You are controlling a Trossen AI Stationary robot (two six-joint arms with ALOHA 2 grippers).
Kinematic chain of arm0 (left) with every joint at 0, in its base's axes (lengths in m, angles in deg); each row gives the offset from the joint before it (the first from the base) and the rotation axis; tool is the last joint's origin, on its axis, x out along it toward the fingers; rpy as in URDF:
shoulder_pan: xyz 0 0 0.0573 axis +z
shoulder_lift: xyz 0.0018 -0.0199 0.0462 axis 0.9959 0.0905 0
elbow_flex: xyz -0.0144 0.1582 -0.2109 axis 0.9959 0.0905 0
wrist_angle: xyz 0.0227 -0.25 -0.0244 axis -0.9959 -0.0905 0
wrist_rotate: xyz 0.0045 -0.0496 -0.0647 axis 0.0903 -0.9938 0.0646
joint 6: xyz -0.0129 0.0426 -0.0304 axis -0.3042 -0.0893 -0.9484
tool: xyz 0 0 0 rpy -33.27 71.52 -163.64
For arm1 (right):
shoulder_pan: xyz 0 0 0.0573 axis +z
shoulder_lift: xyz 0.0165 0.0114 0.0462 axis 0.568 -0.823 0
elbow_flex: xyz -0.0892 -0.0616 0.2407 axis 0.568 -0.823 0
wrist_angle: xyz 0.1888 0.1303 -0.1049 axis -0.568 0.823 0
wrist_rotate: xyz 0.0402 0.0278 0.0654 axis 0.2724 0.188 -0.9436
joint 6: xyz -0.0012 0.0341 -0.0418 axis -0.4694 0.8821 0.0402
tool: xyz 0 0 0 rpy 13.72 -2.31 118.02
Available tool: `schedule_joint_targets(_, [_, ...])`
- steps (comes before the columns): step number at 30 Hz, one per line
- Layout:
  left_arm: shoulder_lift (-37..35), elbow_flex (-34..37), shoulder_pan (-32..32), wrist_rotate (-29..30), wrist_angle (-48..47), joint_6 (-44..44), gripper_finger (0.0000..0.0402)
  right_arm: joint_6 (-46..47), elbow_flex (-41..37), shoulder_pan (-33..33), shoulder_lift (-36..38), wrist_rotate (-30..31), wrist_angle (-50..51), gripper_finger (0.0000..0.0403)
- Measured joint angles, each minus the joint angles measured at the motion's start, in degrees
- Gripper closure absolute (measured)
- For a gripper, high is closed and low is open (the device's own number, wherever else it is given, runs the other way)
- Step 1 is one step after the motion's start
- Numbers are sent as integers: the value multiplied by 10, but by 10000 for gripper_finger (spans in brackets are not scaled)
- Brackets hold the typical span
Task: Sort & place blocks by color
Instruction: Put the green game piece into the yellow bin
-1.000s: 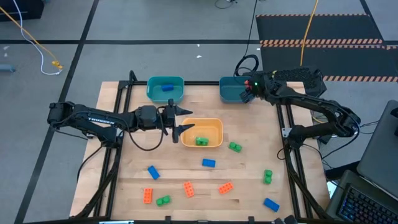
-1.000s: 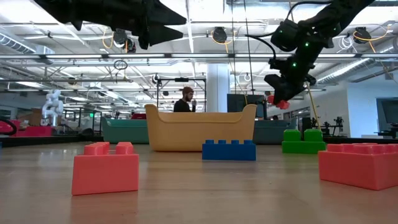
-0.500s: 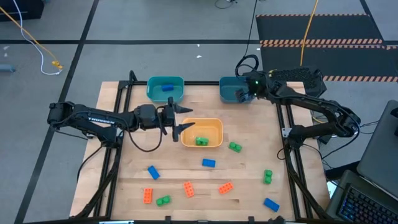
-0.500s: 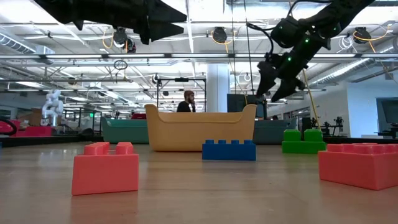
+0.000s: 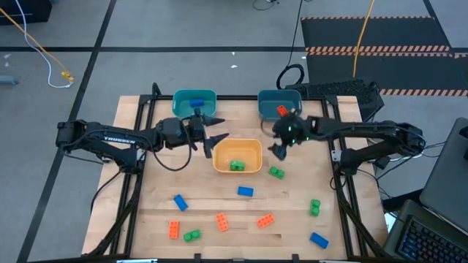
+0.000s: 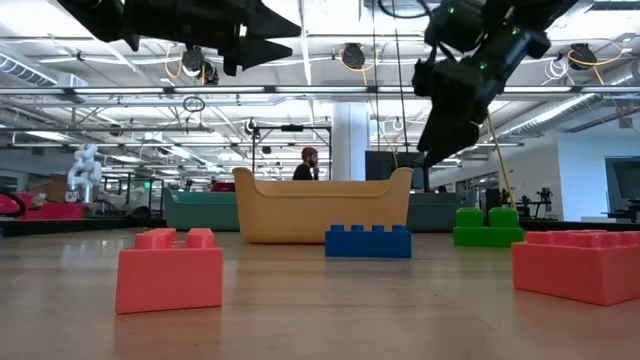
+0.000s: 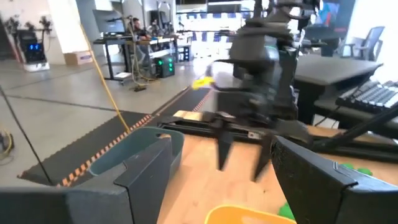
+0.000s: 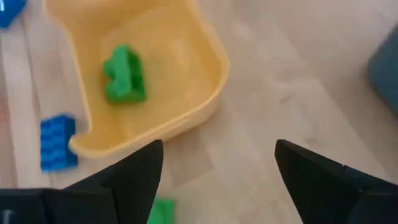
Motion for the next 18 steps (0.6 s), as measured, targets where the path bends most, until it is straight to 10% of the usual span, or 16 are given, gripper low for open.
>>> schedule_joint_targets(18, [0,-17,30,-36,-16,-53,128,179,-7,245,-36,141,98,113])
